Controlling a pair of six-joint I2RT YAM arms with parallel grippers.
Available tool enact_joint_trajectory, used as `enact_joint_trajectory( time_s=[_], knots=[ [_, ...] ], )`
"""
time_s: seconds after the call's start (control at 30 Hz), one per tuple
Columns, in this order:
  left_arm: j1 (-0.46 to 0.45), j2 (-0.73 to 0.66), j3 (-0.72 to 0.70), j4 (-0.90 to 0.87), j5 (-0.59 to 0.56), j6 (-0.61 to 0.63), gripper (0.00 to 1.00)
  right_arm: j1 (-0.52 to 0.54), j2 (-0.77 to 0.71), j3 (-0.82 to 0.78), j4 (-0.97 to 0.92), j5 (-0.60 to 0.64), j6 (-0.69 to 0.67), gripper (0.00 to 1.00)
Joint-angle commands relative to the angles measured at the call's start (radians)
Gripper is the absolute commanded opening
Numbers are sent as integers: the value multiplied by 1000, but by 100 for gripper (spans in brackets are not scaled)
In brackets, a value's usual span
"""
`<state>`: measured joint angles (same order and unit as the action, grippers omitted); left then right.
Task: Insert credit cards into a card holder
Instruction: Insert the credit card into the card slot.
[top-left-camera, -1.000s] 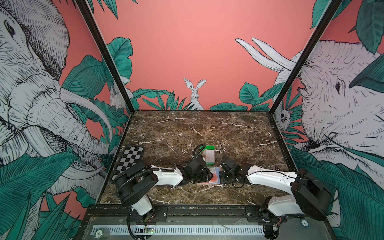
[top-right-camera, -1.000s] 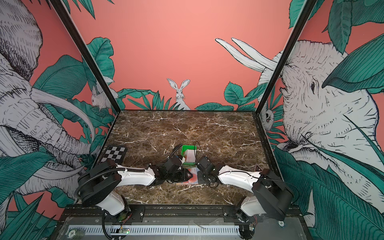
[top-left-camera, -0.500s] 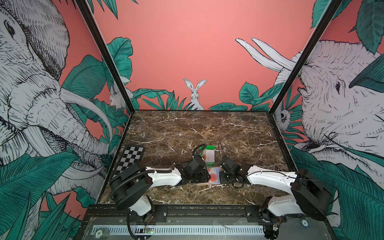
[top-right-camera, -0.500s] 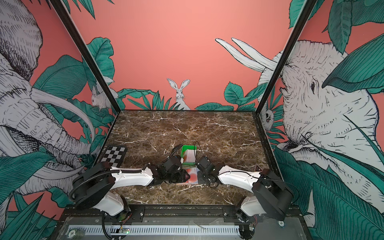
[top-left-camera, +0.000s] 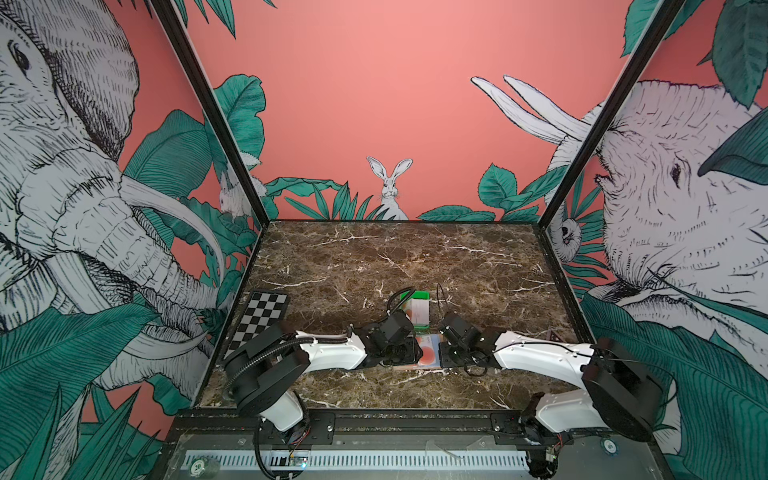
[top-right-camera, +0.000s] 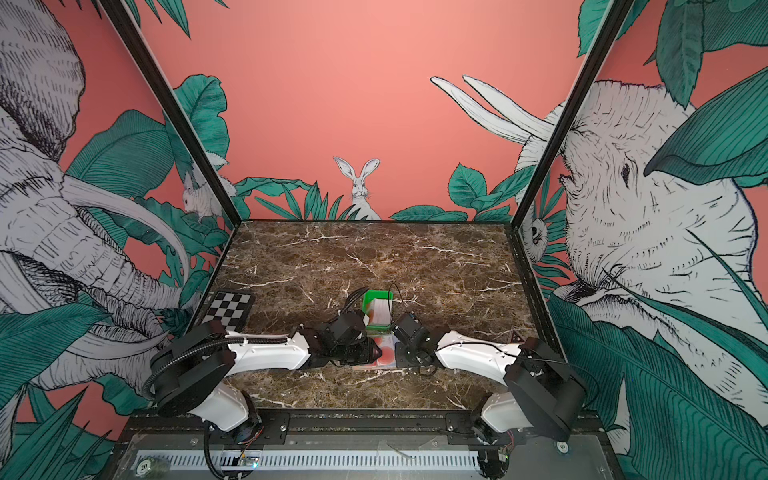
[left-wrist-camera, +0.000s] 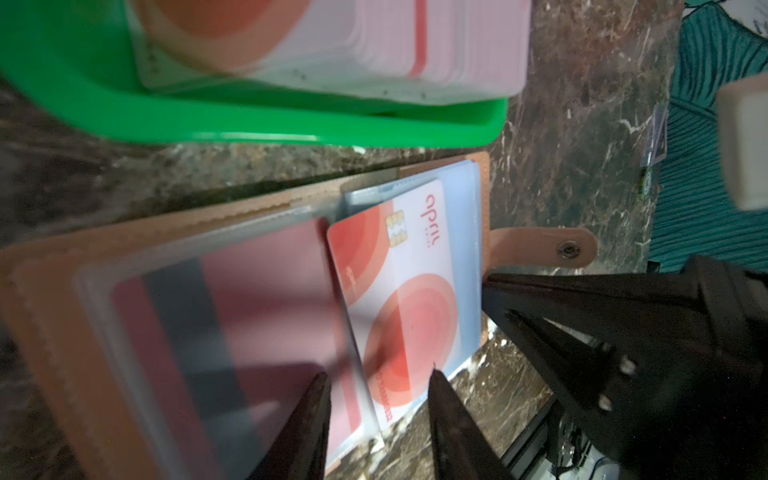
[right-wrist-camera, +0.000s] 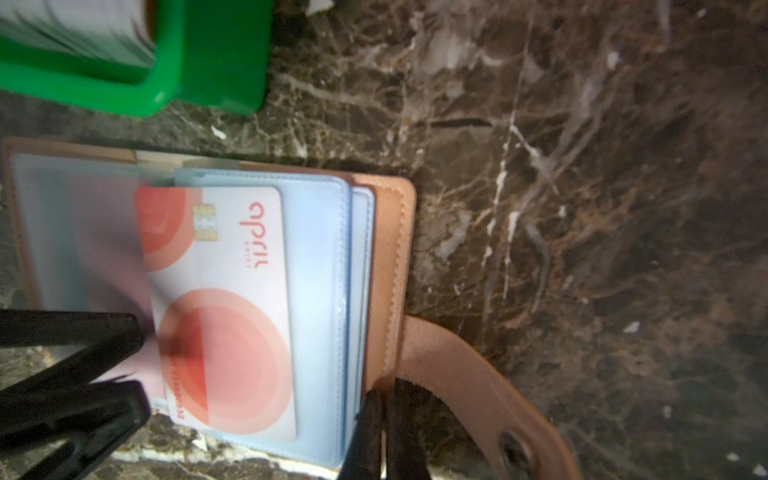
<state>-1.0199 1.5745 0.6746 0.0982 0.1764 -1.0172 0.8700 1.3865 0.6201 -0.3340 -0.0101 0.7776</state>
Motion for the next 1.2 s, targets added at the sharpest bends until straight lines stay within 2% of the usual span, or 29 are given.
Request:
enact_joint_trajectory(
  time_s=[0.0, 0.53, 0.97, 1.17],
  knots=[
    [-4, 25, 11, -27, -5, -1, 41, 12, 24, -14, 9, -16, 0, 5],
    [-8, 51, 66, -26, 9, 32, 40, 12, 16, -25, 13, -14, 5, 5],
    [-25, 82, 124, -63, 4, 58, 36, 12, 14, -26, 13, -14, 7, 4],
    [-28, 58, 128, -124, -32, 81, 32, 12, 13, -28, 13, -14, 6, 3]
  ],
)
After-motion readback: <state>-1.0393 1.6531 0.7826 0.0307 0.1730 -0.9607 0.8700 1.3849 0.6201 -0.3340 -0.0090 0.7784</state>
